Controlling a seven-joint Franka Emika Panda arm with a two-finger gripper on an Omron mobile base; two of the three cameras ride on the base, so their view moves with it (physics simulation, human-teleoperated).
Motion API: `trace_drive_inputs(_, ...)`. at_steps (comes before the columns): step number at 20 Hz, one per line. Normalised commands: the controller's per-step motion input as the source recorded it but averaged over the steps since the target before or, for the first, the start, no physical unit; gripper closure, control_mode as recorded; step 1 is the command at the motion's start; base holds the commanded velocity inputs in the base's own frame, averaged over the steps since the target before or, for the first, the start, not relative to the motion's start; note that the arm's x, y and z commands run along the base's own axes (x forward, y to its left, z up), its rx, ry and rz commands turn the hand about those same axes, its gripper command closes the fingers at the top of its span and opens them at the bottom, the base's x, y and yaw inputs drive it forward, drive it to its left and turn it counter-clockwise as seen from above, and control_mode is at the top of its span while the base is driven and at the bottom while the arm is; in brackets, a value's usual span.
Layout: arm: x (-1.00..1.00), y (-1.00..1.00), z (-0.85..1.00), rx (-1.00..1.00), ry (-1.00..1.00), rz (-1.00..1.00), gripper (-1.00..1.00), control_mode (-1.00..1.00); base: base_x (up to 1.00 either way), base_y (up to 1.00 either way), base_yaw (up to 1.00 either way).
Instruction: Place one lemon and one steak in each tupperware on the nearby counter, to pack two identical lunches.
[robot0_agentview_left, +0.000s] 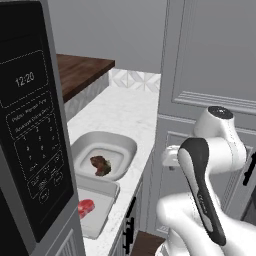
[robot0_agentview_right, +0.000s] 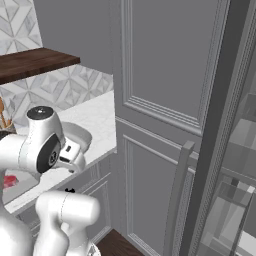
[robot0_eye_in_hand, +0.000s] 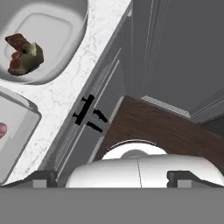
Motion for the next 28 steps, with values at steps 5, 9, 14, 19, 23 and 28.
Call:
trace_drive_inputs(5,-0.13,0.00,0.11,0.00,-0.05,0.00,-1.00,-1.00,0.00,0.00,0.00)
trace_drive_inputs(9,-0.44,-0.04,0.00,0.00,-0.04,-0.01,-1.00,-1.00,0.00,0.00,0.00)
trace_drive_inputs(14,-0.73,-0.06,0.00,0.01,-0.11,-0.05,-1.00,-1.00,0.00,0.00,0.00)
trace_drive_inputs(19,-0.14,0.00,0.00,0.00,-0.02,0.00,-1.00,1.00,-0.55,0.00,0.00)
trace_drive_inputs(23,0.00,0.00,0.00,0.00,0.00,0.00,-1.00,1.00,-1.00,0.00,0.00)
trace_drive_inputs(28,0.00,0.00,0.00,0.00,0.00,0.00,-1.00,1.00,-1.00,-0.10,0.00)
